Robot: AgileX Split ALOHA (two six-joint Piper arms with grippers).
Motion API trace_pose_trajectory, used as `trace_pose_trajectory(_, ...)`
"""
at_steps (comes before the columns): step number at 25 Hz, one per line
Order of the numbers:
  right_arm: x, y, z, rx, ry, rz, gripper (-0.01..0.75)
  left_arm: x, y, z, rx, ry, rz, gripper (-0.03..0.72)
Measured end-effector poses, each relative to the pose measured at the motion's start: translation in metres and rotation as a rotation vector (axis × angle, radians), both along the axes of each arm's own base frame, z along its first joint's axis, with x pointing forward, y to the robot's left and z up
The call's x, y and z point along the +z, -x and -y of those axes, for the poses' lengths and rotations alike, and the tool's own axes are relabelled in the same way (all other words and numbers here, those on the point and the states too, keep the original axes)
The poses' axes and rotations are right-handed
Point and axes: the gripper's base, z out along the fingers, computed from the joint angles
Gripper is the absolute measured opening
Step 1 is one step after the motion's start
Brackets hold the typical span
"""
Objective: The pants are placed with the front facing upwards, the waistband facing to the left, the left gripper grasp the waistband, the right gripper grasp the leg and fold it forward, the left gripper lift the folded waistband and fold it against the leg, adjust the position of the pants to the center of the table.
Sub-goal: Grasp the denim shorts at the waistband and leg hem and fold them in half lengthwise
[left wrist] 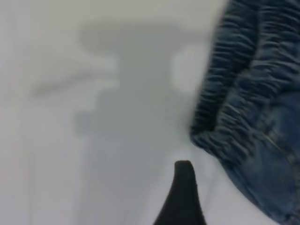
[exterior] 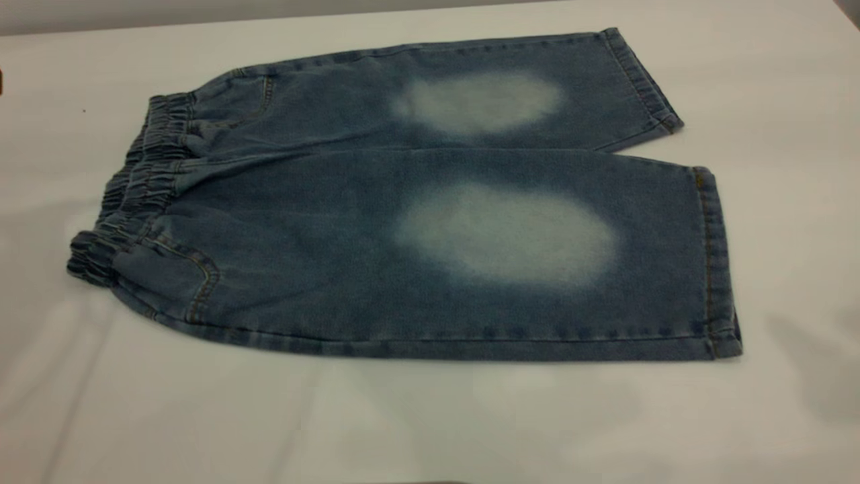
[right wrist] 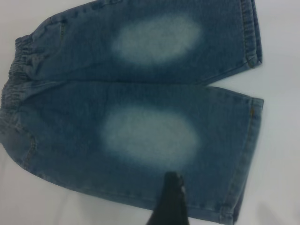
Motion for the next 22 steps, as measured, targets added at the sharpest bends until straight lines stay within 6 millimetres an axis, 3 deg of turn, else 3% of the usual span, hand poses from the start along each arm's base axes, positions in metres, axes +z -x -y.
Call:
trace_pose_trajectory(8, 0.000, 0.000, 0.000, 0.002, 0.001, 0.000, 0.561, -0.052, -0.025, -0.003, -0.047, 0.001, -0.132, 0.552)
trace_pose_trajectory(22, 0.000, 0.000, 0.000, 0.003, 0.002, 0.000, 0.561, -0.101, -0.034, 0.006, -0.114, 0.097, -0.210, 0.552)
